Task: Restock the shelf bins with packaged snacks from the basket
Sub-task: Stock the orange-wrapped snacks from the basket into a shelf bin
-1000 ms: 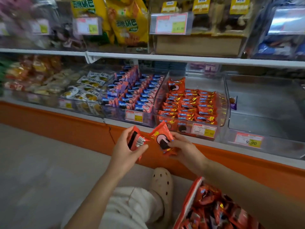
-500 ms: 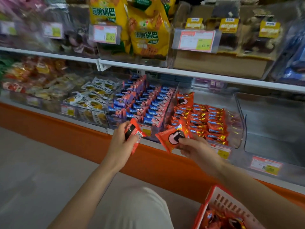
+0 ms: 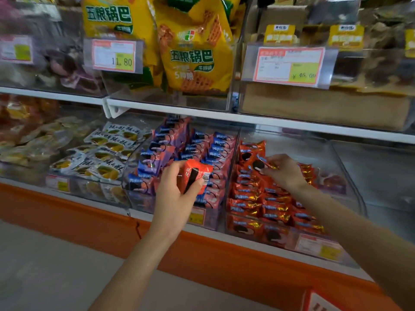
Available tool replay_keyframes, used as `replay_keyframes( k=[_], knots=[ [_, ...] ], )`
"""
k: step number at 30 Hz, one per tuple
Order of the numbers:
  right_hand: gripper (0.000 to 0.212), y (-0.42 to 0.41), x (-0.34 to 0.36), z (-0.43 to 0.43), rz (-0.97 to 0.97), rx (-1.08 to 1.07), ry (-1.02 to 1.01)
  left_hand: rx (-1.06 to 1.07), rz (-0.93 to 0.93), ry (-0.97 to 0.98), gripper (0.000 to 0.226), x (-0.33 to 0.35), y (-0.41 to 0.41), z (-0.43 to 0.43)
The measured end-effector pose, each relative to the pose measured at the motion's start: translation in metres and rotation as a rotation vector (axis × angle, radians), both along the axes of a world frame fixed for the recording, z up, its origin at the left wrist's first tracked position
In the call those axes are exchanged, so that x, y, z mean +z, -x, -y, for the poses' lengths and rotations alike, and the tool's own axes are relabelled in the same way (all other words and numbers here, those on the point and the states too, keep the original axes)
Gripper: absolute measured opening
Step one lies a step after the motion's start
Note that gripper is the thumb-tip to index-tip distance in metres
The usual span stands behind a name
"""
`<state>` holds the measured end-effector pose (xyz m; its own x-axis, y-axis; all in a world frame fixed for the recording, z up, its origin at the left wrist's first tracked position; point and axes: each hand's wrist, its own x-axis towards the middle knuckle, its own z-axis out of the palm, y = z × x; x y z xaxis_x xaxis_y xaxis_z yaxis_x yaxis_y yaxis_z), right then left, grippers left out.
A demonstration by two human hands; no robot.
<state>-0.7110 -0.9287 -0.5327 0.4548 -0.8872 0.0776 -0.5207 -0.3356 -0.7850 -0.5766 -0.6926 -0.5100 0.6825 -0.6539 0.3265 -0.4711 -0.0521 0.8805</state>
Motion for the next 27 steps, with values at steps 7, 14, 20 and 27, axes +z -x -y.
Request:
replay_keyframes(
  k=[7,14,20,27],
  knots=[
    [0.029,-0.031,-0.003,0.035,-0.236,0.077,0.277,-0.048,-0.15,0.059,0.021,-0.001,-0.014,0.015],
    [0.032,-0.041,-0.009,0.042,-0.312,0.148,0.352,-0.095,-0.403,0.168,0.017,-0.008,-0.013,0.018],
    [0.033,-0.034,-0.01,0.051,-0.26,0.15,0.286,-0.107,-0.414,0.175,0.026,-0.011,-0.006,0.012],
    [0.049,-0.034,-0.002,-0.006,-0.286,0.071,0.592,-0.14,-0.109,0.172,0.039,-0.007,0.005,-0.005]
  ],
)
